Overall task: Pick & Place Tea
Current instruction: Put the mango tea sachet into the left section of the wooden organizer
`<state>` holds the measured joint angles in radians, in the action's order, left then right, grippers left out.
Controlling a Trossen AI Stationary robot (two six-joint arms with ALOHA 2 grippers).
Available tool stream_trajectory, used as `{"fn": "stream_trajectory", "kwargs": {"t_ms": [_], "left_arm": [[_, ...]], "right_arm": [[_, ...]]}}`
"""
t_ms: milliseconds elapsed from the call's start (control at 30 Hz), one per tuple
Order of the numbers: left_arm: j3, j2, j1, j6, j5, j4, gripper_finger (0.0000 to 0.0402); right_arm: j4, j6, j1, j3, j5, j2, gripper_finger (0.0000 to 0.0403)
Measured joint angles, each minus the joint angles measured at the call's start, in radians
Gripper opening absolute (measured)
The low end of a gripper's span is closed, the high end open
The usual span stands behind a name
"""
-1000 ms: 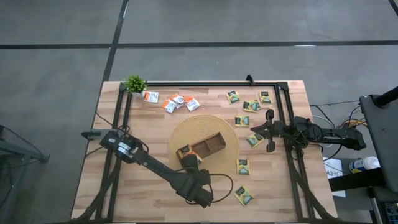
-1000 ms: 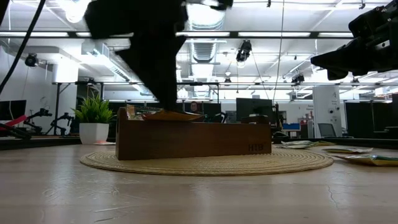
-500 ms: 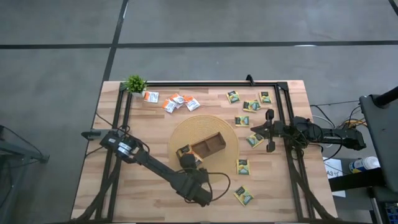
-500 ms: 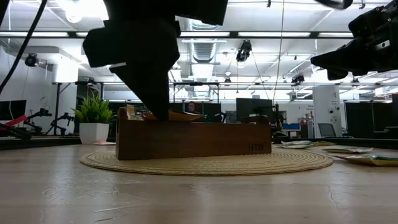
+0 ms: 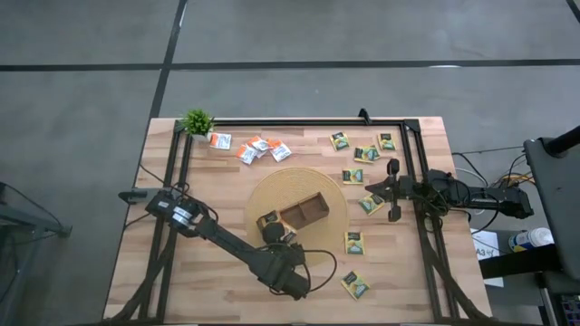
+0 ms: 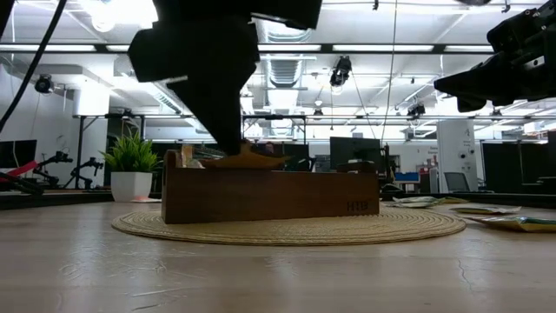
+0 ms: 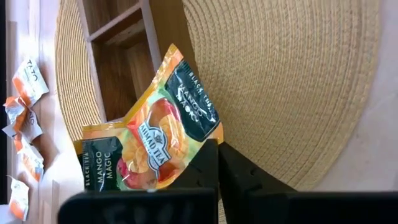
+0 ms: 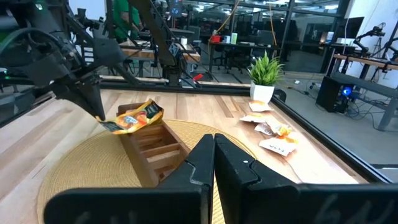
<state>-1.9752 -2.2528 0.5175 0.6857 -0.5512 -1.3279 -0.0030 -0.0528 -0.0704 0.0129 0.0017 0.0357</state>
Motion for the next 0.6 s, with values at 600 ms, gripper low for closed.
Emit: {"fn": "stream_trajectory", "kwargs": {"t_ms": [600], "left_arm": [[-0.016, 0.122, 0.035, 0.171, -0.051, -0.07, 0.0]], "right_arm": [[0.0, 0.0, 0.0, 0.0, 0.0, 0.0, 0.0009]]}}
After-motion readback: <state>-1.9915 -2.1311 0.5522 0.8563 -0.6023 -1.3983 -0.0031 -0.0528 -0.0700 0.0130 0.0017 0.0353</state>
